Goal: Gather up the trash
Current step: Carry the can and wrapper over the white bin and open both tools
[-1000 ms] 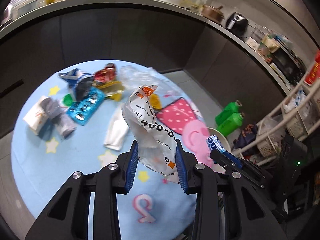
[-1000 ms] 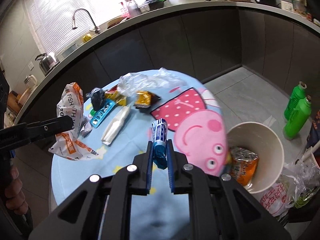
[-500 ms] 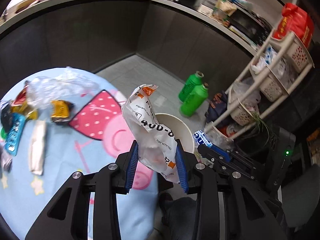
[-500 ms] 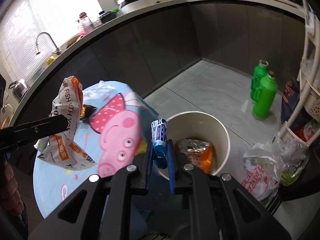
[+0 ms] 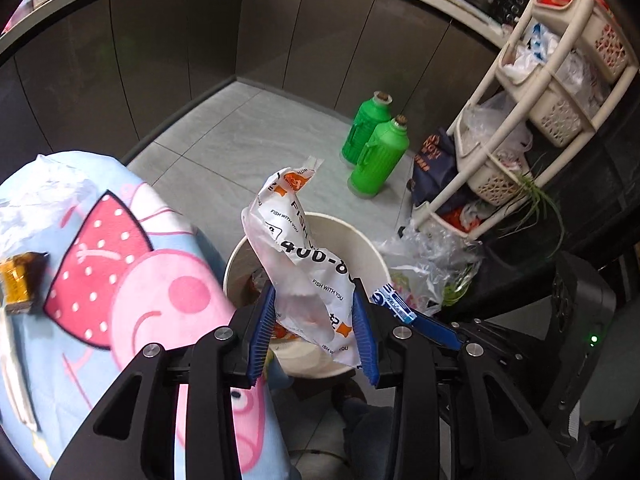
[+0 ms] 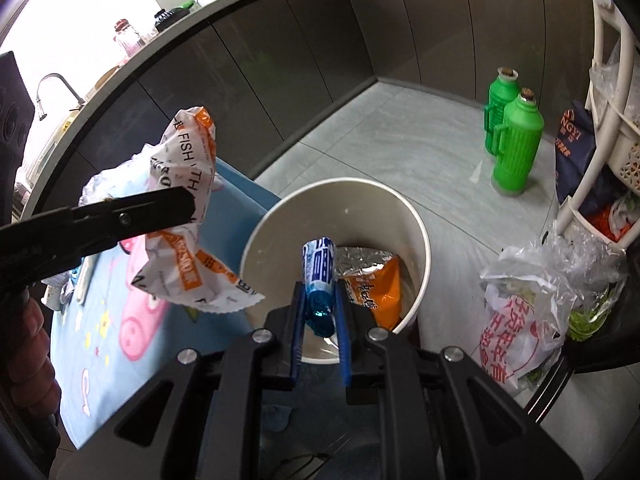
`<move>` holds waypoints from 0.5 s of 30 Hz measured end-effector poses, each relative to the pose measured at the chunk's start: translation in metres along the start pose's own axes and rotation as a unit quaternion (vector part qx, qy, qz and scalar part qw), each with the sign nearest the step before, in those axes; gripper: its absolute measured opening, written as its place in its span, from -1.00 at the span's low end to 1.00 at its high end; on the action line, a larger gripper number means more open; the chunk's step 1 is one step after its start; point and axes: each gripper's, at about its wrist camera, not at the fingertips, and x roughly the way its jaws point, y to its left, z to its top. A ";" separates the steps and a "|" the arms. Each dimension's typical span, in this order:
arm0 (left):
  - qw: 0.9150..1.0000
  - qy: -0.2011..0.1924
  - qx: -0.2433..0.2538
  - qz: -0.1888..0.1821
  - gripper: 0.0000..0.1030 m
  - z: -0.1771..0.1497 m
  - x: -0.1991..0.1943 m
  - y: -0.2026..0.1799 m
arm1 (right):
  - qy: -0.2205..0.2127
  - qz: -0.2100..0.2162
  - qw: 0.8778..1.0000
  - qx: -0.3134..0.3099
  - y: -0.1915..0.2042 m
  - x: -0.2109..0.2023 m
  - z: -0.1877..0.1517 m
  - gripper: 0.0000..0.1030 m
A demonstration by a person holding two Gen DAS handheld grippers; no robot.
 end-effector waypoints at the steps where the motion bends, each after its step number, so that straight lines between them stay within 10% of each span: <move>1: 1.000 0.001 0.000 0.003 -0.32 0.001 0.004 0.000 | 0.002 0.000 1.000 0.001 -0.002 0.003 0.000 -0.70; 10: 0.999 -0.010 0.002 0.034 0.21 0.005 0.019 -0.001 | 0.019 0.001 1.000 0.003 -0.010 0.027 0.002 -0.58; 15: 0.999 -0.022 -0.007 0.042 0.28 0.007 0.015 0.005 | 0.020 0.000 1.000 -0.007 -0.006 0.032 0.001 -0.14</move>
